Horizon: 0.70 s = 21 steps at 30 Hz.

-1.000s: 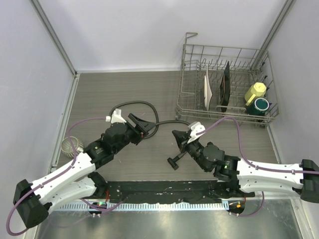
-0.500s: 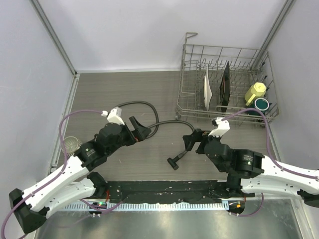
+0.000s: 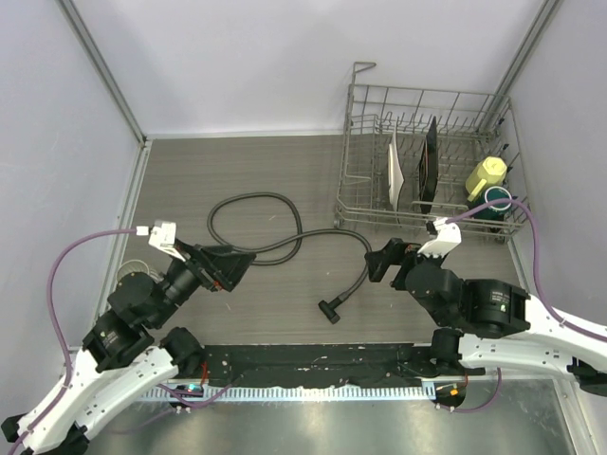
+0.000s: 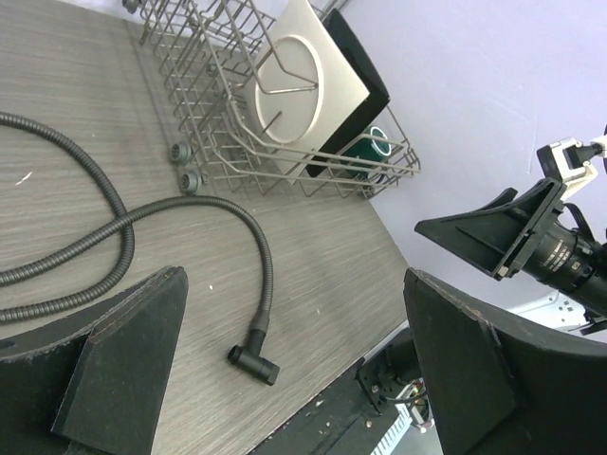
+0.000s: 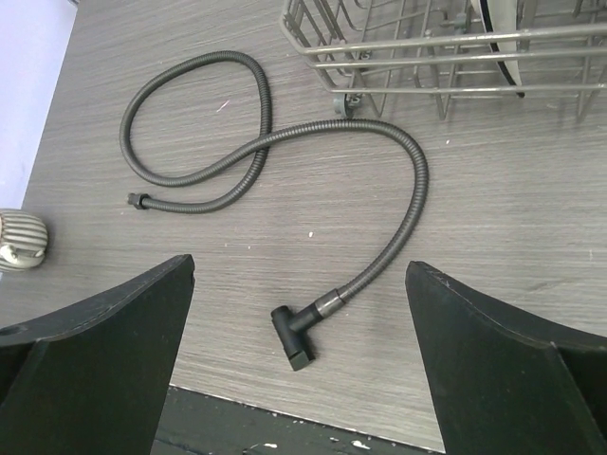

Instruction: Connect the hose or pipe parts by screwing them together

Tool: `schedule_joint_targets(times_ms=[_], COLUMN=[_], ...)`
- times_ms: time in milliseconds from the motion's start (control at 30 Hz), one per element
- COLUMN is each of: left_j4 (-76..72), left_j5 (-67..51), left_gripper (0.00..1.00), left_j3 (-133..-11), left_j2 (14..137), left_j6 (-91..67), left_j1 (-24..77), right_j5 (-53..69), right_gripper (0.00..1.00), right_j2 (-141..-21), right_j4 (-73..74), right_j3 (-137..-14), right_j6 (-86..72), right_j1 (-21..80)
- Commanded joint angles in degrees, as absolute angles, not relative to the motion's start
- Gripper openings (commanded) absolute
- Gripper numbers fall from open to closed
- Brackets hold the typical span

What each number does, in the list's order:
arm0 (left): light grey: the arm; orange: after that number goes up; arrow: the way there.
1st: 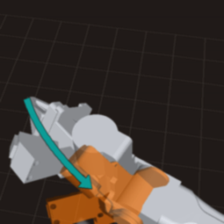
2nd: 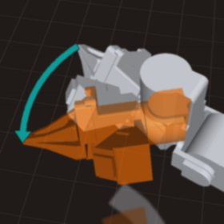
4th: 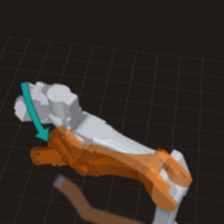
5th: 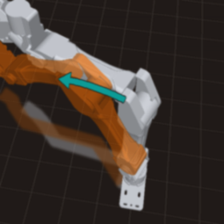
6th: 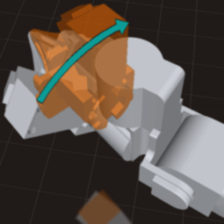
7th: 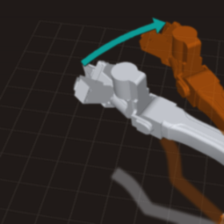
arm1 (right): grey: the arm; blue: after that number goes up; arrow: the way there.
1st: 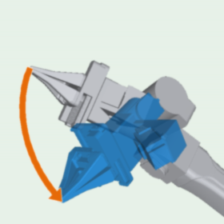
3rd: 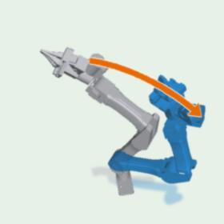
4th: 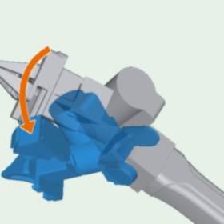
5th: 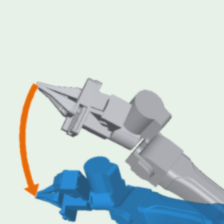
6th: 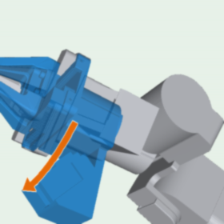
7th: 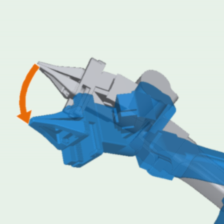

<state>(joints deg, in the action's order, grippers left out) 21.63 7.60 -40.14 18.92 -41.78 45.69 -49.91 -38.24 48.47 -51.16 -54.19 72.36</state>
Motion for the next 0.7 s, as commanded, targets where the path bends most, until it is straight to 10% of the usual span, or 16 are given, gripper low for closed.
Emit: schedule_joint_targets(times_ms=[0,667], left_j4=[22.0,22.8], left_j5=[8.8,8.2], left_gripper=[1.0,1.0], left_j3=[-41.0,-41.3], left_j2=[17.1,16.4], left_j6=[-39.8,-40.0], left_j1=[45.8,45.8], right_j5=[-51.7,-46.6], right_gripper=[0.99,0.96], right_j2=[-37.0,-33.0], right_j4=[44.6,32.6], right_j3=[-53.4,-51.2], right_j6=[-48.3,-42.1], right_j1=[72.3,72.3])
